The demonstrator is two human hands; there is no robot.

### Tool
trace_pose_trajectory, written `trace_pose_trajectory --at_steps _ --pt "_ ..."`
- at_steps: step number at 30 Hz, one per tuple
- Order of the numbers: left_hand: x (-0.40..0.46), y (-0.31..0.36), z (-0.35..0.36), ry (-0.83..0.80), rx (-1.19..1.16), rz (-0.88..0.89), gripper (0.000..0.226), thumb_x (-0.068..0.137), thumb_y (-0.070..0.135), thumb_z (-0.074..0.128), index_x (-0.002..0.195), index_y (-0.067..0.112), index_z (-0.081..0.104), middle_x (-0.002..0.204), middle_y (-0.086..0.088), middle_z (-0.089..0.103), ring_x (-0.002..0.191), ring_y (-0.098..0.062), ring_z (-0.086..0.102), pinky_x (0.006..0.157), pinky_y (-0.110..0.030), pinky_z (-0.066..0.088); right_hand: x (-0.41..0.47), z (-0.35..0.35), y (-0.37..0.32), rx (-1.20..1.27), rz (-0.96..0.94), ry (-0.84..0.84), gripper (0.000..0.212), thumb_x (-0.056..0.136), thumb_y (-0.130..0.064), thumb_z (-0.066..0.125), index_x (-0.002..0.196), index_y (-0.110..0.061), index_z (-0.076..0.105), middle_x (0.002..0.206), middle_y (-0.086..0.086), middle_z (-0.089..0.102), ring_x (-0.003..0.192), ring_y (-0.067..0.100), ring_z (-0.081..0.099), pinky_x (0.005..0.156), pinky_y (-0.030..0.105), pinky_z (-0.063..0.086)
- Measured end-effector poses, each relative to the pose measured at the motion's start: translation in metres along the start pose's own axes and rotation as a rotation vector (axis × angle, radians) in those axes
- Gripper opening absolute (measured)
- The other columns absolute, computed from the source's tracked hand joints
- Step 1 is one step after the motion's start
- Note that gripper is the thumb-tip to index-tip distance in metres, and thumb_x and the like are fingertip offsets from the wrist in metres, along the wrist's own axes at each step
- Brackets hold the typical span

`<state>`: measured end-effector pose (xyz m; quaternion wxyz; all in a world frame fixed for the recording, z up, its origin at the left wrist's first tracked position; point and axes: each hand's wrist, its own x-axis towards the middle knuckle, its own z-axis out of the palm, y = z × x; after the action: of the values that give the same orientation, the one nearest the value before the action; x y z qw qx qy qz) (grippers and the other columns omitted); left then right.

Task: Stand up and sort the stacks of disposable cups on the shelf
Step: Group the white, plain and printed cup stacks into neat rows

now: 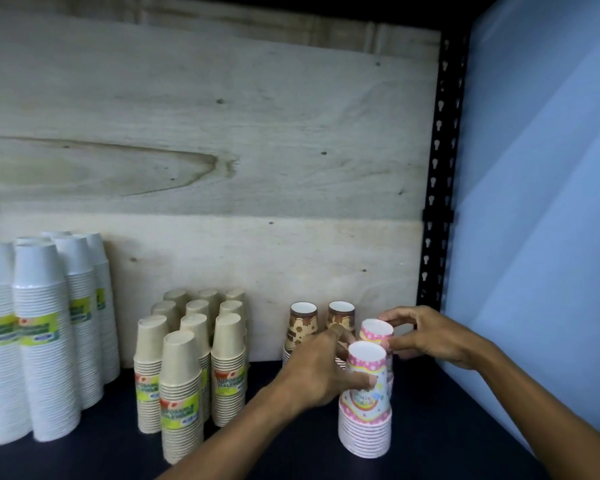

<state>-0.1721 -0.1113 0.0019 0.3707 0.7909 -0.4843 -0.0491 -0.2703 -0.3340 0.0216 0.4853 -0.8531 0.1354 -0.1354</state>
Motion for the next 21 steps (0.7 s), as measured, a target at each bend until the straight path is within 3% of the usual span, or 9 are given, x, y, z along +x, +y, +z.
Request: trace_pose_trajectory --at_steps 5,11,16,21 --pt "0.005 -0.018 -0.03 0.047 0.045 -0.074 0.056 0.07 0.036 0.084 0.116 0.024 0.055 0.106 0.006 0.067 0.094 -0.015 0.069 0.085 -0.033 0.055 -0.004 -0.001 0.005 0.067 0.025 -0.04 0.043 0.081 -0.009 0.08 0.121 -0.018 0.067 0.127 0.002 0.061 0.104 0.021 0.071 0.082 0.036 0.061" --pt "0.012 -0.044 -0.039 0.123 0.027 -0.116 0.057 0.076 0.025 0.081 0.124 0.019 0.051 0.114 0.0 0.068 0.091 -0.014 0.066 0.077 -0.023 0.05 0.003 0.02 0.001 0.176 0.014 -0.076 0.044 0.084 -0.006 0.076 0.126 -0.016 0.063 0.129 0.004 0.063 0.107 0.019 0.071 0.089 0.038 0.059" --pt "0.013 -0.06 -0.026 0.201 -0.025 -0.114 0.055 0.081 0.027 0.075 0.129 0.021 0.049 0.119 0.003 0.068 0.1 -0.014 0.067 0.09 -0.034 0.055 0.006 0.034 0.004 0.166 -0.029 -0.042 0.049 0.083 -0.011 0.078 0.127 -0.024 0.061 0.125 -0.002 0.066 0.107 0.014 0.07 0.091 0.038 0.058" --pt "0.007 -0.064 -0.011 0.207 -0.053 -0.108 0.077 0.074 0.027 0.082 0.139 0.018 0.041 0.13 0.006 0.061 0.11 -0.012 0.063 0.096 -0.027 0.051 0.0 0.046 0.033 0.074 0.048 -0.078 0.066 0.074 -0.019 0.086 0.13 -0.033 0.054 0.124 -0.006 0.067 0.107 0.012 0.069 0.089 0.036 0.058"
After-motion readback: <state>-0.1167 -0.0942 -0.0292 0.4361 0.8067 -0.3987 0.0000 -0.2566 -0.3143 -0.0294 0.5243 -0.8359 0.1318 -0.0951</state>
